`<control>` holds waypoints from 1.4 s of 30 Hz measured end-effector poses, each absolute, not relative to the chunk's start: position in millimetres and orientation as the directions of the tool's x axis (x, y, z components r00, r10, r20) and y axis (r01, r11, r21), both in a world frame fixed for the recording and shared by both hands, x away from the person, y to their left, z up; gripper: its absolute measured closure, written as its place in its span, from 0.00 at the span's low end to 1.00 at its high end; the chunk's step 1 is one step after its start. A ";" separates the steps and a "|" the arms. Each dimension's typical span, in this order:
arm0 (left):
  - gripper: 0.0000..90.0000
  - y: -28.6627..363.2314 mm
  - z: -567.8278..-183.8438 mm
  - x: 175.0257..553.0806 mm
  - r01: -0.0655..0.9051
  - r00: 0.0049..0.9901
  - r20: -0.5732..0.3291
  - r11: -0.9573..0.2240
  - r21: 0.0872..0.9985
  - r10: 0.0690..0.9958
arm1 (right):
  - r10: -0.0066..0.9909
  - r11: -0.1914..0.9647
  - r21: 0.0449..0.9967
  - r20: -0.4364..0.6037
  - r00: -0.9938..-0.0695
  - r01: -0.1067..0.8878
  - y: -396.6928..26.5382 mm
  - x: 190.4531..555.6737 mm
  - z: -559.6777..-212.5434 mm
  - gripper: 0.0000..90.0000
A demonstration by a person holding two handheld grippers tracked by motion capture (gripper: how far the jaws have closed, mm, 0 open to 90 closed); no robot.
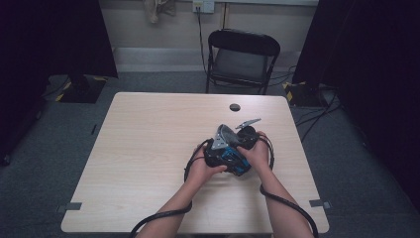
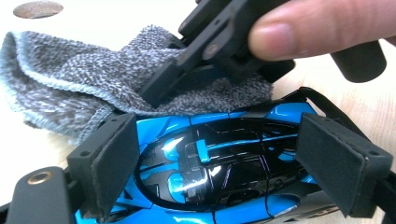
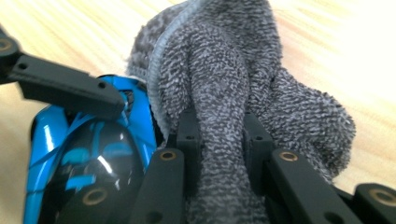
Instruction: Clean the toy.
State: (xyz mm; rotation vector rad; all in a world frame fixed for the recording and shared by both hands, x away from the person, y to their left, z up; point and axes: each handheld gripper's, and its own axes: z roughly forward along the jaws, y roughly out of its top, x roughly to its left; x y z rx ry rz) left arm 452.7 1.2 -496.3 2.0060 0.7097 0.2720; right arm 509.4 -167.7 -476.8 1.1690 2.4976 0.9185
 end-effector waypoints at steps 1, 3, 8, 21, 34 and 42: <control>0.15 1.2 -496.3 452.7 0.371 0.806 -0.096 -0.374 0.850 0.584 | 0.757 0.477 0.631 0.060 -0.651 0.613 -169.9 508.4 -476.8 0.82; 0.15 1.5 -496.5 452.8 0.371 0.806 -0.097 -0.371 0.852 0.583 | 0.757 0.465 0.635 0.077 -0.649 0.617 -173.8 506.4 -477.0 0.82; 0.16 1.9 -495.7 453.3 0.373 0.807 -0.096 -0.376 0.848 0.583 | 0.754 0.460 0.631 0.093 -0.650 0.624 -182.2 502.1 -476.2 0.82; 0.16 0.9 -494.4 453.1 0.381 0.802 -0.096 -0.382 0.842 0.590 | 0.756 0.437 0.636 0.123 -0.643 0.636 -209.7 483.1 -476.9 0.82; 0.16 -0.1 -493.4 452.4 0.387 0.797 -0.094 -0.386 0.838 0.596 | 0.770 0.412 0.644 0.133 -0.625 0.645 -235.8 460.8 -478.0 0.82; 0.19 5.9 -489.7 451.8 0.425 0.779 -0.125 -0.370 0.826 0.614 | 0.798 0.366 0.647 0.152 -0.583 0.669 -246.1 461.7 -481.3 0.81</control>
